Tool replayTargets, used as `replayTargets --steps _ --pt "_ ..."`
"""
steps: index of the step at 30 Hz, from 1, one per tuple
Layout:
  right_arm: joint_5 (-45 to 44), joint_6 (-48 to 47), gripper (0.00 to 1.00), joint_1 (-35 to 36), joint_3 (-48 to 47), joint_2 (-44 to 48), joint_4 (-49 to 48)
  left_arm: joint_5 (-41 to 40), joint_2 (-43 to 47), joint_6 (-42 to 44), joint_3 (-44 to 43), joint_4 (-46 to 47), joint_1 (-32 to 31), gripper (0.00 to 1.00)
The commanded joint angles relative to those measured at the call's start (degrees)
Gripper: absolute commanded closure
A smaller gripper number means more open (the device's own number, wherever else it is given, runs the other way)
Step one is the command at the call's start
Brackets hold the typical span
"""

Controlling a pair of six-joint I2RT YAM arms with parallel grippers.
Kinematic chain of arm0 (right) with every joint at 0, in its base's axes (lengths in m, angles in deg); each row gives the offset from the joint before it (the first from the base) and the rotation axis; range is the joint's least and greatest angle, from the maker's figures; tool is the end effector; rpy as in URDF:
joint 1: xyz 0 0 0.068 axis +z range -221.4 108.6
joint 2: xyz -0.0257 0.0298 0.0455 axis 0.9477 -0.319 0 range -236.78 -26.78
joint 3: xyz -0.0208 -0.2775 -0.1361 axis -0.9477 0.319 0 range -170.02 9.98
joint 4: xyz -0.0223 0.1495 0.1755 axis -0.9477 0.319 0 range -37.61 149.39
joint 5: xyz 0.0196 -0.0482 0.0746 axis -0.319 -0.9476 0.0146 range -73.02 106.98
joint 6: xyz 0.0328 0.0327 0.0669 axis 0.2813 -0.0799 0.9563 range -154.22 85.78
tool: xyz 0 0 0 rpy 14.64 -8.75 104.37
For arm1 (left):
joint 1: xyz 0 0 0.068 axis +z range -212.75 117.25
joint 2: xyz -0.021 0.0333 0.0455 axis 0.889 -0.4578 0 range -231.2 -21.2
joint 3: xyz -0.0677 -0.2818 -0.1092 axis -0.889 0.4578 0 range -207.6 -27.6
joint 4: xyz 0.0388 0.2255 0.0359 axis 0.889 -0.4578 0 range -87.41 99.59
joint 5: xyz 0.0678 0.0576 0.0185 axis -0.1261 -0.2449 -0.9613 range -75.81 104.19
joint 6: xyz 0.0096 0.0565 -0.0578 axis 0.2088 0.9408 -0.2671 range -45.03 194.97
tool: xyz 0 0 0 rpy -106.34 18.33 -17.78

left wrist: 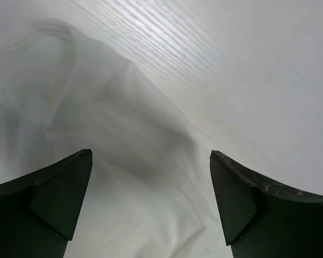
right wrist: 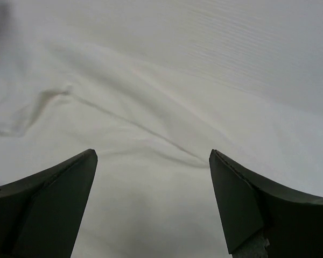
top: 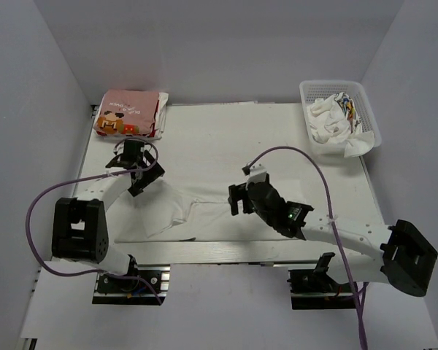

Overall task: Fold and stack the t-shirts
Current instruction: Fold the other side of the tshirt into a rectangle

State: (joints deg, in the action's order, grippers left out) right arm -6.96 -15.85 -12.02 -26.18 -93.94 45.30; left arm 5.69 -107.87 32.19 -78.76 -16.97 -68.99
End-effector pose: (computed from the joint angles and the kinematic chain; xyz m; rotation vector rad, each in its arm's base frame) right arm 0.1484 0.1943 0.2776 -0.4336 1.9327 0.4773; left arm 0.2774 -0.0199 0.2131 -0.8729 2.4884 -0.0938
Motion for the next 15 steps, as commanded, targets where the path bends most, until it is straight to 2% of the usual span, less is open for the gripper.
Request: replayTargets --steps 1,4,6,11,15 --pt "-18.59 13.87 0.1 -4.17 -4.78 -2.27 14.63 8.28 7.64 1.56 -0.27 -1.12 -0.53 0.0" --pt "-18.34 18.54 0.1 -9.09 -6.2 -4.91 18.25 16.64 12.56 0.43 7.63 3.87 -0.53 0.0" --pt "-15.0 22.12 0.1 -13.83 -6.81 -7.11 19.57 20.16 14.16 -0.45 13.52 7.39 -0.53 0.0" --pt "-7.44 21.27 0.1 -21.75 -7.96 -13.17 17.9 19.65 13.29 -1.07 18.54 8.73 -0.53 0.0" --pt "-0.96 21.97 0.1 -27.8 -8.31 -20.18 16.15 15.63 7.32 -0.46 15.75 9.25 -1.05 0.0"
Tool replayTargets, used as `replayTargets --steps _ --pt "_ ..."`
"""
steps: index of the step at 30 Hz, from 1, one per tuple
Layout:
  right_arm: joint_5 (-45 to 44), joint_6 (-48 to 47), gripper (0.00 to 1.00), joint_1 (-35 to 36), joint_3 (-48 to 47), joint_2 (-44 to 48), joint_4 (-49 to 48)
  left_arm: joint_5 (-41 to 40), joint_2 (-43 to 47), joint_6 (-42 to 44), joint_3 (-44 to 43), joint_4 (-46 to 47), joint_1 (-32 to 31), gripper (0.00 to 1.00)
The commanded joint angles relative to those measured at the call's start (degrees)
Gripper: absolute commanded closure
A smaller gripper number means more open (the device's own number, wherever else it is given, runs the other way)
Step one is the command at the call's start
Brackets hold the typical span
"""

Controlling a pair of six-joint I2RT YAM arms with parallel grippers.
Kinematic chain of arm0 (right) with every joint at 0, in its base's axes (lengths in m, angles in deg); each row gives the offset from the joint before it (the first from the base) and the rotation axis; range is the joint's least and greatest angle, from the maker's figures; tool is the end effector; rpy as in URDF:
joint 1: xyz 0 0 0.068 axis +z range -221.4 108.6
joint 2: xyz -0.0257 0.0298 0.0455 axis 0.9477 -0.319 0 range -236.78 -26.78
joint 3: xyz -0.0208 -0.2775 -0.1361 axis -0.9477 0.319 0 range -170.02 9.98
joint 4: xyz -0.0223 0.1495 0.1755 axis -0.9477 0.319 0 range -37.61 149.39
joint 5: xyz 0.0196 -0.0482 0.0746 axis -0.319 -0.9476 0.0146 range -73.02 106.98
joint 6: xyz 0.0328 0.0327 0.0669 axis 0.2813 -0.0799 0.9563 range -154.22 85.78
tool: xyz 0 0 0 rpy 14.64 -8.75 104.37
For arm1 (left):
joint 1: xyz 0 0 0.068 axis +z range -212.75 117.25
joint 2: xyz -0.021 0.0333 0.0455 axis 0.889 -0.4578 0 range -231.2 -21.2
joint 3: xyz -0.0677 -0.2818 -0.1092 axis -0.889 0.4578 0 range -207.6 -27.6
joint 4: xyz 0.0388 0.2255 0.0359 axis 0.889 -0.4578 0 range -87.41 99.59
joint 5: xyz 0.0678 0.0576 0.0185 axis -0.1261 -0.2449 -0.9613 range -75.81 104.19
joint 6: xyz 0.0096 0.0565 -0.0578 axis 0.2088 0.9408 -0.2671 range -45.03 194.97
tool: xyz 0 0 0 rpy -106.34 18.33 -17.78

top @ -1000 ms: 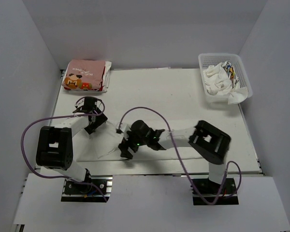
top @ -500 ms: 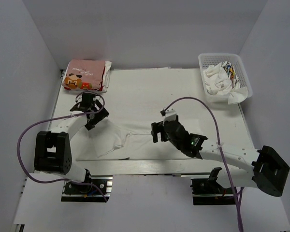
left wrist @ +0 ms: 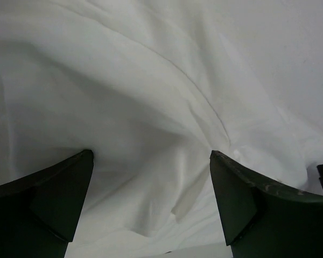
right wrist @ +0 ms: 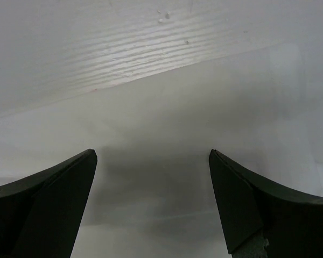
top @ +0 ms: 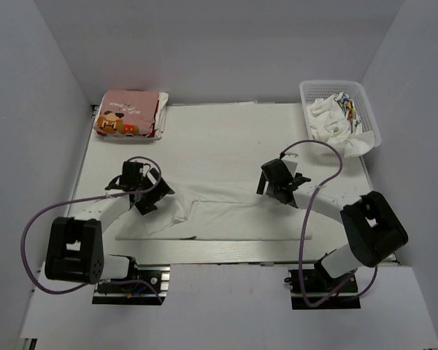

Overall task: Fold and stack the t-shirts
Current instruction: Fold the other side of the tshirt into a rectangle, then rotate the tshirt 90 degrees

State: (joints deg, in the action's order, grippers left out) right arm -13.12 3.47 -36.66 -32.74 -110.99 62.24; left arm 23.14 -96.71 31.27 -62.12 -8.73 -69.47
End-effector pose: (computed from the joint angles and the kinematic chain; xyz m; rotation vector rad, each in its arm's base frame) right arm 0.2448 0.1265 0.2126 0.2766 2.2959 -0.0223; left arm 0.2150 -0.0364 0.1879 -0.7948 2.5579 -0.5027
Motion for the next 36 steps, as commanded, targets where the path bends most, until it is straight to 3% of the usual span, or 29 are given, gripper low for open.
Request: replayTargets --steps 1,4,9,12,13,15,16,17,18,20,21,23,27,30,36 --pt "6.37 3.43 0.1 -3.71 -1.58 -3.77 -0.88 -2.35 -8.04 1.24 -4.2 1.01 -0.57 0.0" --pt "10.85 4.75 0.1 -4.77 0.17 -4.04 0.61 -1.84 -15.79 1.78 -12.11 0.48 -0.57 0.0" --pt "15.94 7.4 0.1 -2.67 7.37 3.34 3.16 4.67 -33.95 1.25 -23.54 10.41 -3.38 0.0" --pt "21.57 5.64 0.1 2.86 8.01 4.58 3.95 4.67 -45.13 4.22 -42.5 7.88 -6.37 0.0" --pt "25.06 5.2 0.1 4.01 7.31 3.62 4.21 5.46 -54.65 5.37 -56.65 5.52 -6.9 0.0" --pt "26.59 2.92 0.1 10.77 4.94 1.07 5.0 7.66 -65.85 7.05 -74.02 -3.35 -8.29 0.0" --pt "28.25 1.26 0.1 14.27 2.58 -1.38 5.62 8.36 -71.57 7.66 -92.21 -5.9 -8.31 0.0" --pt "28.44 0.81 0.1 17.96 1.42 -3.92 7.45 8.97 -82.15 7.67 -100.92 -7.5 -9.18 0.0" --pt "28.7 -1.72 0.1 21.21 -2.77 -6.39 10.34 10.37 -85.91 6.8 -111.36 -6.12 -9.71 0.0" --pt "31.93 -3.32 0.1 24.56 -4.21 -8.86 12.47 12.31 -86.75 3.38 -108.68 2.28 -9.71 0.0" --pt "33.26 -5.33 0.1 26.15 -3.87 -8.96 12.22 12.32 -85.26 -0.38 -99.43 14.51 -9.71 0.0" --pt "36.51 -5.79 0.1 28.35 -3.08 -7.83 11.34 11.01 -84.37 -1.91 -96.7 19.37 -9.71 0.0" --pt "36.08 -8.94 0.1 31.17 -1.92 -5.01 12.47 10.21 -89.73 -2.43 -108.02 15.07 -10.33 0.0" --pt "35.21 -10.09 0.1 34.07 -2.72 -4.31 12.57 9.6 -87.1 -2.97 -101.98 18.58 -10.33 0.0" --pt "24.76 -11.93 0.1 38.12 -5.53 0.09 11.95 11.43 -84.11 -2.97 -103.2 17.89 -10.33 0.0"
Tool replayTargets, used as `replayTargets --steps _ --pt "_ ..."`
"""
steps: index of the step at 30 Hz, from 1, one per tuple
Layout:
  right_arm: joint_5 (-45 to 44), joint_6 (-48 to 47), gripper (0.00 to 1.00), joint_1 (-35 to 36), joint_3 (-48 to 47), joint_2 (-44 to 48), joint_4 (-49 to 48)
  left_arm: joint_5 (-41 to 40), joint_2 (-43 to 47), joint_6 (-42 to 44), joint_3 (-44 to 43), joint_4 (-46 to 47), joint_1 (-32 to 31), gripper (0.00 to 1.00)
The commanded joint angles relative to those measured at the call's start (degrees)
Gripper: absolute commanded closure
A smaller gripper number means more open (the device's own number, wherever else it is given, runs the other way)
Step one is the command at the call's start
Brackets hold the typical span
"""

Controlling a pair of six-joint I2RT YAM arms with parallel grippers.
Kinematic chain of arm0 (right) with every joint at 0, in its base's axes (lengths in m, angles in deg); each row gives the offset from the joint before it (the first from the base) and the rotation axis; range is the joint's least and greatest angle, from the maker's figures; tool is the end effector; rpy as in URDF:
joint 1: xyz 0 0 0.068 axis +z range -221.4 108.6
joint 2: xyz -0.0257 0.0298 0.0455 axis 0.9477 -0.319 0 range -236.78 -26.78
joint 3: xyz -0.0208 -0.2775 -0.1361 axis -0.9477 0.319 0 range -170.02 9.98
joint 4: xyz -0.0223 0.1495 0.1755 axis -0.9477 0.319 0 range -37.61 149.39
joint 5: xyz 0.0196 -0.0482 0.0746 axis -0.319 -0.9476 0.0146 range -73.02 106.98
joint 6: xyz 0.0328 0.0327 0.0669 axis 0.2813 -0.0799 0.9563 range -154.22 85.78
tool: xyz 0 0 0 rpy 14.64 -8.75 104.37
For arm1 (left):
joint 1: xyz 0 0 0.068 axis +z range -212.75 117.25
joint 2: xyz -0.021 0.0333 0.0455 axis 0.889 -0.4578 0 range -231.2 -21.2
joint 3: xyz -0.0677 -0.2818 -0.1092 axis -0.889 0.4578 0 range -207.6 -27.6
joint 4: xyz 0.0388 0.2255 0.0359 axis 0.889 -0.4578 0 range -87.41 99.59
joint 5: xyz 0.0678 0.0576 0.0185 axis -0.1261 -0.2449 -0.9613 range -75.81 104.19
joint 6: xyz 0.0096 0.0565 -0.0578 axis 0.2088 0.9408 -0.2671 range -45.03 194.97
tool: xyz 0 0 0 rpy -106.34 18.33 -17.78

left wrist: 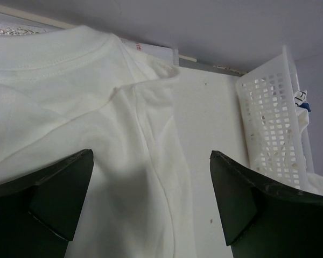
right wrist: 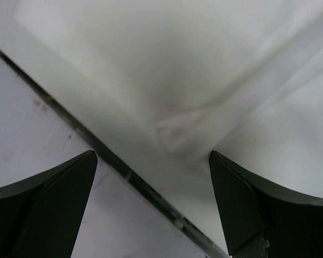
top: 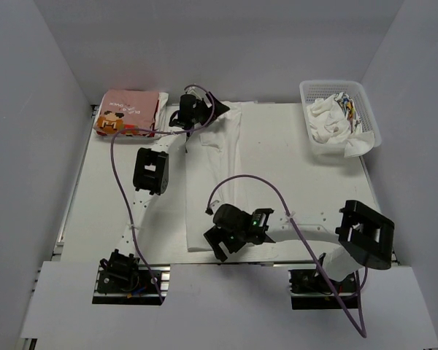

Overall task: Fold and stack the t-shirts
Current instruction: Rotate the tshirt 90 degrees

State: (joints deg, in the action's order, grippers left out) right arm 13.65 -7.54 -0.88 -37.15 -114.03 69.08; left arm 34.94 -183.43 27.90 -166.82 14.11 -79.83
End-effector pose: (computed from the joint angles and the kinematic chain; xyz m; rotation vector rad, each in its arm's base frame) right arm 0.0994 0.2684 0.2031 -0.9728 2.4799 0.5443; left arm 0.6232 -0.2177 0.1332 -0.2642 2.0107 -1.0807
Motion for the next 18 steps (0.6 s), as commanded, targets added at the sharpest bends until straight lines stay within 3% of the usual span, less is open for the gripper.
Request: replayTargets --steps 1,7,14,17,18 --pt "-2.72 -1.19 0.1 2.77 -1.9 4.0 5.37 -0.36 3.49 0.4 1.49 -4.95 0.03 0.0" --pt "-1.06 -2.16 0.1 4.63 -0.77 11.03 3.7 -1.42 11.92 2.07 0.88 -5.47 0.03 0.0" --pt "-14.94 7.51 0.1 4.1 3.88 22.02 2.56 7.62 23.87 7.06 2.98 -12.32 0.03 0.0" --pt "-19.51 10.58 0.1 3.13 5.47 24.14 2.55 10.36 34.76 10.75 9.29 -20.13 0.03 0.0" --pt "-21.78 11.89 0.1 2.7 5.04 23.7 3.43 10.36 38.27 11.9 15.32 -23.2 0.03 0.0"
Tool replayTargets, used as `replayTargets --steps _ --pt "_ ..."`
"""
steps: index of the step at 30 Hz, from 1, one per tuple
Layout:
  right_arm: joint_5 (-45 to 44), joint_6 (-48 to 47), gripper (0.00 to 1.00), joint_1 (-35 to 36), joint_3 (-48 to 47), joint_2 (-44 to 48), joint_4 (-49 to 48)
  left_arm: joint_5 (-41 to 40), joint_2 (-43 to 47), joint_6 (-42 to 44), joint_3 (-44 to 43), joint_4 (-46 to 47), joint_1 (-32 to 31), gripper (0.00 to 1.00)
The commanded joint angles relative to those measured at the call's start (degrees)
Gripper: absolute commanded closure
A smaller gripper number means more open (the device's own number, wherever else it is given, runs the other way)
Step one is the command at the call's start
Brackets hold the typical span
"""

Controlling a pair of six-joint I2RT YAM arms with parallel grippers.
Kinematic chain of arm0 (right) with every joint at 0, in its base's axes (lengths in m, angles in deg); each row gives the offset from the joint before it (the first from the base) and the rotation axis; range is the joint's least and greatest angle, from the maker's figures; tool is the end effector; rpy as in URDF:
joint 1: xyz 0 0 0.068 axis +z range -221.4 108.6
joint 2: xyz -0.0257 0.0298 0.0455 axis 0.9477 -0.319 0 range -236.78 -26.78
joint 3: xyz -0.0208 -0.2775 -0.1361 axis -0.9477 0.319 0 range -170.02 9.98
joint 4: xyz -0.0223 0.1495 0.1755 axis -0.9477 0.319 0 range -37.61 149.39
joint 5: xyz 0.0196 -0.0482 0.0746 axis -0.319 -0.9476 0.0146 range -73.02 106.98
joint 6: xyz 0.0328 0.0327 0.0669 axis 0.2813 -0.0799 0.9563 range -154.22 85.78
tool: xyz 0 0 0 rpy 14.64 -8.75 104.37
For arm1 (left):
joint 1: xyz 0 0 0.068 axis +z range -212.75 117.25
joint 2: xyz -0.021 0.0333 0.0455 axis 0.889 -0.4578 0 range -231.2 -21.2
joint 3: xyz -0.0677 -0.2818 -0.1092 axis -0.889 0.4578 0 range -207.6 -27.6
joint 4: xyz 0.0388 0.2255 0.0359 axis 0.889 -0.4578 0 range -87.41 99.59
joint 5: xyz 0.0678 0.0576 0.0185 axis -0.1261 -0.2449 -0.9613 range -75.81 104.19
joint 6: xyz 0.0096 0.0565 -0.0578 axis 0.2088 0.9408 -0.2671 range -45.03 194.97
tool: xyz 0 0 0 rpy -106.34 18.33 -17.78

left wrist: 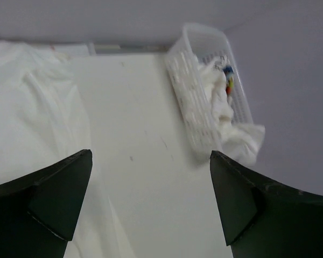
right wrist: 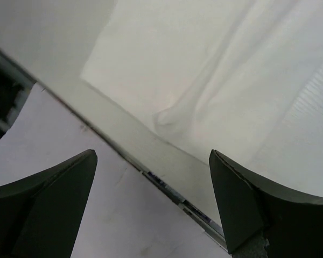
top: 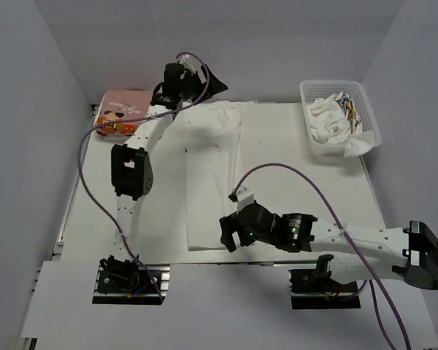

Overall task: Fold and stack the t-shirts
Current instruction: Rotate the tshirt 90 degrees, then grab the bottom of the folded rectangular tshirt with both arms

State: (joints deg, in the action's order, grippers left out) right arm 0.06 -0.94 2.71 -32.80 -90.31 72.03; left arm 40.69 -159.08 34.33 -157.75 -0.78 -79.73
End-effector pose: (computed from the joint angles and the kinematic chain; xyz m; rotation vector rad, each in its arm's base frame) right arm 0.0784 0.1998 0.2730 -0.6601 2.2318 0.6604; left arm 0.5583 -0.2034 0.3042 -0.0751 2.0103 -1.1022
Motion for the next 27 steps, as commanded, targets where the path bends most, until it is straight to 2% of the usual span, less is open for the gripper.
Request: replayTargets --steps 1,2,3,4,5,7,8,12,16,19,27 --pt "-12.04 6.96 0.1 -1.24 0.08 -0.71 3.53 3.74 22.22 7.23 10.22 -11.22 -0.08 0.0" --pt "-15.03 9.76 0.1 -1.42 -0.71 -0.89 6.17 2.25 27.09 9.85 20.97 -15.51 -0.69 0.0" --pt "-16.37 12.49 0.1 -1.86 -0.46 -1.07 7.07 0.24 32.36 9.88 27.95 -16.25 -1.22 0.0" --pt "-17.77 13.73 0.1 -2.9 -0.37 -1.07 8.39 -3.61 44.07 9.88 35.76 -14.61 -1.22 0.0" --pt "-17.09 15.92 0.1 -4.22 0.85 -1.16 8.4 -5.48 50.11 9.88 51.41 -10.07 -1.83 0.0" --pt "-12.81 16.38 0.1 -5.37 1.56 -1.42 7.7 -9.26 61.28 5.85 64.87 -6.26 -2.36 0.0" --pt "-12.0 17.43 0.1 -7.2 2.0 -2.82 7.96 -9.27 70.21 5.14 74.59 -5.46 -3.06 0.0" --pt "-6.9 16.56 0.1 -9.59 4.46 -3.71 6.47 -6.83 83.35 1.89 84.96 -12.71 -4.38 0.0" --pt "1.0 14.98 0.1 -12.31 7.27 -4.49 3.92 -3.57 88.75 -1.02 97.32 -13.1 -5.53 0.0" --pt "3.74 13.92 0.1 -13.46 8.15 -5.2 2.78 -2.6 87.27 -1.9 102.27 -14.49 -6.93 0.02" --pt "10.07 13.22 0.1 -14.69 9.47 -6.87 -0.39 -2.51 83.75 -1.9 107.72 -16.79 -11.5 0.06"
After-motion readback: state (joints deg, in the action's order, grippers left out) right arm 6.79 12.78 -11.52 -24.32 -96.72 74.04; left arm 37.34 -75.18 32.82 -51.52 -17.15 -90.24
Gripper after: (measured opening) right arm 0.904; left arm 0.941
